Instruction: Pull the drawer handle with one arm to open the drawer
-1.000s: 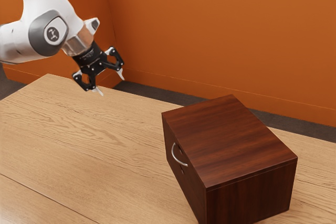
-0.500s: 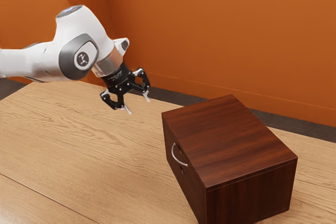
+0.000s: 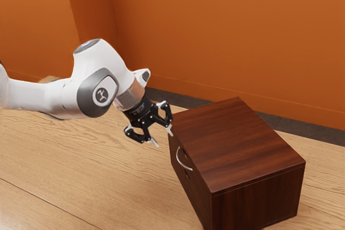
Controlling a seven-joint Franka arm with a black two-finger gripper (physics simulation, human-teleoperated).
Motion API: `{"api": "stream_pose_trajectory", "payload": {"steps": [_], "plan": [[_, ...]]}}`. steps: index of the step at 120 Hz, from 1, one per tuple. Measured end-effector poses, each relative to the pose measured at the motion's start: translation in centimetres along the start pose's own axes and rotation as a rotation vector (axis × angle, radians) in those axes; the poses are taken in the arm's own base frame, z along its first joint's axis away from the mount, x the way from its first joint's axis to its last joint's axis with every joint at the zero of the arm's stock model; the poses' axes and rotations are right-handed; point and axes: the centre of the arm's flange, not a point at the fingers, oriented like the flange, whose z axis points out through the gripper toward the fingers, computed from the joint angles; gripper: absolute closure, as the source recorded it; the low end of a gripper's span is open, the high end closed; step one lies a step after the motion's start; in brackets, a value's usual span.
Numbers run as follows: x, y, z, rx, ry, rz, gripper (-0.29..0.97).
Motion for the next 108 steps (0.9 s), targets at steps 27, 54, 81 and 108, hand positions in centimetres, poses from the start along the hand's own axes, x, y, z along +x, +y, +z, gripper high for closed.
{"api": "stream_pose_trajectory", "payload": {"steps": [27,54,81,108], "plan": [[-0.4,-0.6,3.2,-0.006,-0.019,-0.037,0.46],[-2.2,-0.8,5.0,0.0,-0.038,-0.031,0.49],[-3.7,-0.9,7.4,0.017,-0.054,-0.001,0.54],[-4.1,-0.6,8.1,0.012,-0.048,0.038,0.6]]}}
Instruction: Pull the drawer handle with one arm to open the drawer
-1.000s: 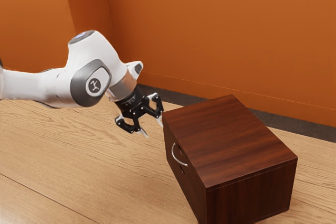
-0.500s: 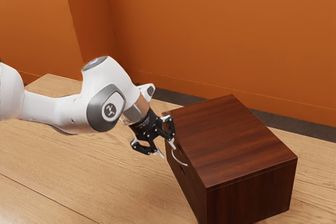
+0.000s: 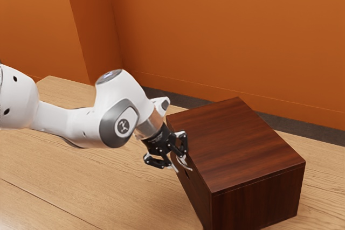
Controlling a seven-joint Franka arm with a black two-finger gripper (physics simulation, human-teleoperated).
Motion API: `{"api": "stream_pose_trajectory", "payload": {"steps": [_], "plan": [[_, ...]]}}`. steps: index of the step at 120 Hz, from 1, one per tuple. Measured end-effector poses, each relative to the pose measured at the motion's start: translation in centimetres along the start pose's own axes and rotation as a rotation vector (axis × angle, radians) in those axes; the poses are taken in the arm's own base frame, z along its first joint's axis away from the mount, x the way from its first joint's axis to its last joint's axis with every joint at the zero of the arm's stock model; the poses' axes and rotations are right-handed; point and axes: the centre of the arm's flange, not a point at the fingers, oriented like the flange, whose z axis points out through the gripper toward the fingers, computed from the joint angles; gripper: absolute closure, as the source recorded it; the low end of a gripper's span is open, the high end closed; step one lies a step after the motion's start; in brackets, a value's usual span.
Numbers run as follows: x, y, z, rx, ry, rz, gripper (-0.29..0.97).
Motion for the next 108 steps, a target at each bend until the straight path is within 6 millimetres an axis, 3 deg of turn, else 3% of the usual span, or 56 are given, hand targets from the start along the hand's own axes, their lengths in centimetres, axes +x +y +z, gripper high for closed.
{"api": "stream_pose_trajectory", "payload": {"steps": [108], "plan": [[0.38,0.16,-0.42,-0.014,0.014,0.09,0.65]]}}
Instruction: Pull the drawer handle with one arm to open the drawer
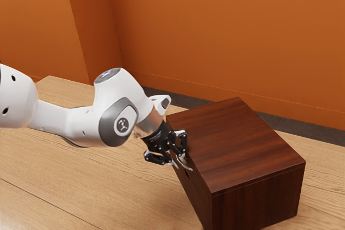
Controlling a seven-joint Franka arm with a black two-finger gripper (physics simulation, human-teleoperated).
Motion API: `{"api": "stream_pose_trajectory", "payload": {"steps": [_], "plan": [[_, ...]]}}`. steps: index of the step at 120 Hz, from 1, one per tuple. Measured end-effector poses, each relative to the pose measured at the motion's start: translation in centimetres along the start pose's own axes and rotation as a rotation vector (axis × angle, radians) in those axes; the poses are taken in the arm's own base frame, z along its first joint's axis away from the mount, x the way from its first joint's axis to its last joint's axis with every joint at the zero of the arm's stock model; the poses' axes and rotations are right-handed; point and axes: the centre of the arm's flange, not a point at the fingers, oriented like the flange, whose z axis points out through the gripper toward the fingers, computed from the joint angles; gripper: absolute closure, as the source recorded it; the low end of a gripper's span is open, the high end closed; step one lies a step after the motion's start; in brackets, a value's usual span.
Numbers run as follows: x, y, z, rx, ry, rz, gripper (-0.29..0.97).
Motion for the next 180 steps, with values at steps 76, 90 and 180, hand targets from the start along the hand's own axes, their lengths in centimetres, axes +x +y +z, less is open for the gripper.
{"api": "stream_pose_trajectory", "payload": {"steps": [76,90,180], "plan": [[1.8,-2.5,-0.9,0.016,0.013,-0.018,0.65],[2.0,-2.9,-1.4,0.016,0.014,-0.022,0.65],[1.8,-5.2,-2.9,0.052,-0.015,-0.021,0.65]]}}
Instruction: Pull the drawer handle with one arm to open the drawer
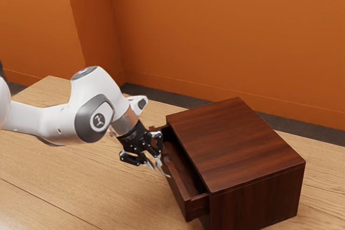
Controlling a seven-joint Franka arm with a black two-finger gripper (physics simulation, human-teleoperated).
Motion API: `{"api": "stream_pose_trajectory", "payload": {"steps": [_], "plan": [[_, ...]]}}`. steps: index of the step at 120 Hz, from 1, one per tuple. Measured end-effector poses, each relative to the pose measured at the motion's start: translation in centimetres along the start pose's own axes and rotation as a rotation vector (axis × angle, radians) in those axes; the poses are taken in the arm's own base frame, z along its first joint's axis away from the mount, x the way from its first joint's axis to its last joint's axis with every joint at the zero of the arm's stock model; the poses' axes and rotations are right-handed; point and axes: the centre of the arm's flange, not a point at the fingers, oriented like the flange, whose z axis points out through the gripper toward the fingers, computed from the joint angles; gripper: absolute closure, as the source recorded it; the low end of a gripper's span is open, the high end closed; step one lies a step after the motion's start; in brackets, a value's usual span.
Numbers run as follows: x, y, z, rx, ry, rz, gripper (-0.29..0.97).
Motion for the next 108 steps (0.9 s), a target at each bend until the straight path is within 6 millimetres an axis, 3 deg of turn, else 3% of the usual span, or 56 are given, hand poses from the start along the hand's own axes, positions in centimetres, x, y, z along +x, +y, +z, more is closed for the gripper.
{"api": "stream_pose_trajectory", "payload": {"steps": [108], "plan": [[-2.6,-3.1,-1.3,0.03,-0.013,0.01,0.65]]}}
